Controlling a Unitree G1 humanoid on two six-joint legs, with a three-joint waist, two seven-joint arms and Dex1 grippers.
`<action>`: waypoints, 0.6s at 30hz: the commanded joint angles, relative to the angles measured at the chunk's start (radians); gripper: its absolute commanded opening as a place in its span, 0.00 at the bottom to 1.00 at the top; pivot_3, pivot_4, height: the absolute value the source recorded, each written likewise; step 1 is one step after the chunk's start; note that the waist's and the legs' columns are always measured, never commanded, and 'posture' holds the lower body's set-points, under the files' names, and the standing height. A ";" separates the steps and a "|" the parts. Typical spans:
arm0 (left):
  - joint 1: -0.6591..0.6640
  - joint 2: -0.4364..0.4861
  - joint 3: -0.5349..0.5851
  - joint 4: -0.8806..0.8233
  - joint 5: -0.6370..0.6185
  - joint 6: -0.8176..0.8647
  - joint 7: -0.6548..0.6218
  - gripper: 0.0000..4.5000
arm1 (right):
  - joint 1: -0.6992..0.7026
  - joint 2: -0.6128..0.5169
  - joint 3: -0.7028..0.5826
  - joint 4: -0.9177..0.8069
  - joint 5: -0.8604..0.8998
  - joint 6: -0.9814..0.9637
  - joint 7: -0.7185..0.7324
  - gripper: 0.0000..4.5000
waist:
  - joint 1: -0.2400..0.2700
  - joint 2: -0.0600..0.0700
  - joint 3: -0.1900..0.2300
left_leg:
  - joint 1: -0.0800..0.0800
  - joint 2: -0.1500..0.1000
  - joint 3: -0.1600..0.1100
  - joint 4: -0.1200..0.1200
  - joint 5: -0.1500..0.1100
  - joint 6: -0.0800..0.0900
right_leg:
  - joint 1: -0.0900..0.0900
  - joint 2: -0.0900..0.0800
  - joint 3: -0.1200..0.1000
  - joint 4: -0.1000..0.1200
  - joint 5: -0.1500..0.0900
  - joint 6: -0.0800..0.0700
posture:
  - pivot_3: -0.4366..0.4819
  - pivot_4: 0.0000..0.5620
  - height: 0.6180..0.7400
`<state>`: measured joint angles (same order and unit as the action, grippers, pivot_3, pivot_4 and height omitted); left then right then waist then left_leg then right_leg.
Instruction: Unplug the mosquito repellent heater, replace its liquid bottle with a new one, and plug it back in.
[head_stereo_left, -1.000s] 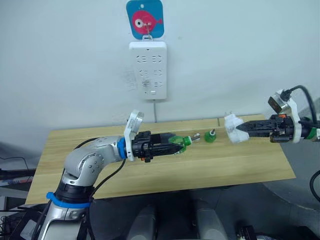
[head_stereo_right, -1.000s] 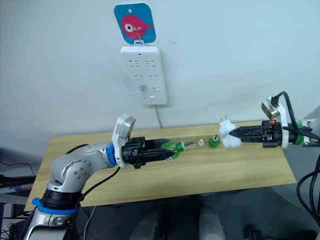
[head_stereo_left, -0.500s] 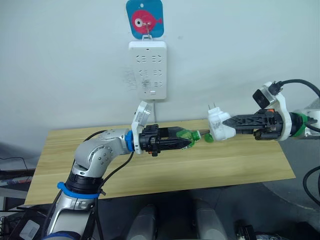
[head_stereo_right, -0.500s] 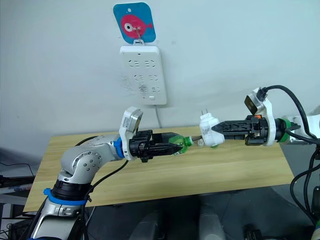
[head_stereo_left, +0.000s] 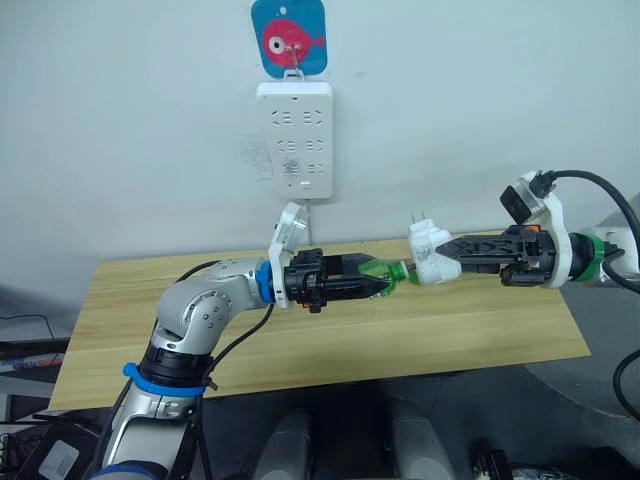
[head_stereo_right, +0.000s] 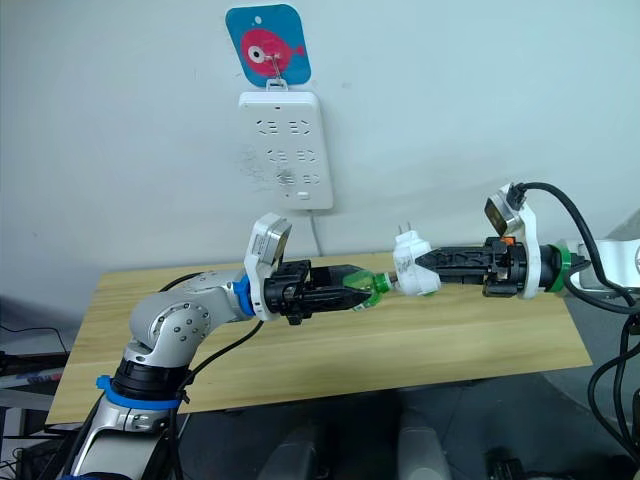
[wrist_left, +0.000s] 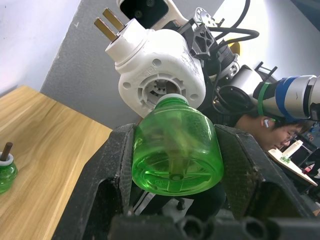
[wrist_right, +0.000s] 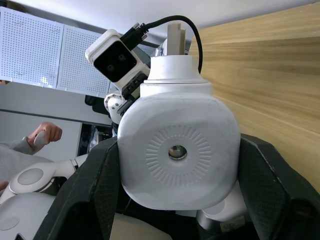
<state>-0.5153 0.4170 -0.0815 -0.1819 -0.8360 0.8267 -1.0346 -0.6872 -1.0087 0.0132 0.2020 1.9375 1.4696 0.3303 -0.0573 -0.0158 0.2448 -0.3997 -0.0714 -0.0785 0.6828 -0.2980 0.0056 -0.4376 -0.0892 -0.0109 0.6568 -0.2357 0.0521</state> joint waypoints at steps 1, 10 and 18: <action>-0.022 -0.014 -0.003 -0.025 -0.014 -0.004 -0.007 0.49 | 0.001 -0.016 -0.010 -0.049 0.035 0.009 0.039 0.66 | 0.000 0.000 0.000 | 0.000 0.000 0.000 0.000 0.000 0.000 | 0.000 0.000 0.000 0.000 0.000 0.000 | 0.30 0.46 1.00; -0.018 -0.012 -0.006 -0.027 -0.003 -0.010 -0.008 0.49 | 0.010 -0.038 0.004 -0.062 0.035 0.017 0.096 0.66 | 0.000 0.000 0.000 | 0.000 0.000 0.000 0.000 0.000 0.000 | 0.000 0.000 0.000 0.000 0.000 0.000 | 0.31 0.45 1.00; -0.008 -0.024 -0.013 -0.071 -0.028 0.014 0.011 0.49 | 0.014 -0.015 0.013 -0.072 0.035 -0.013 0.061 0.66 | 0.001 0.000 0.000 | 0.000 0.000 0.000 0.000 0.000 0.000 | 0.000 0.000 0.000 0.000 0.000 0.000 | 0.32 0.44 1.00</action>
<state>-0.5202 0.4023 -0.0919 -0.2010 -0.8406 0.8420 -1.0276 -0.6754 -1.0233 0.0331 0.1646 1.9375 1.4703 0.3907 -0.0566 -0.0157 0.2447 -0.3997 -0.0714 -0.0785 0.6829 -0.2980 0.0055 -0.4376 -0.0891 -0.0109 0.6568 -0.2357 0.0521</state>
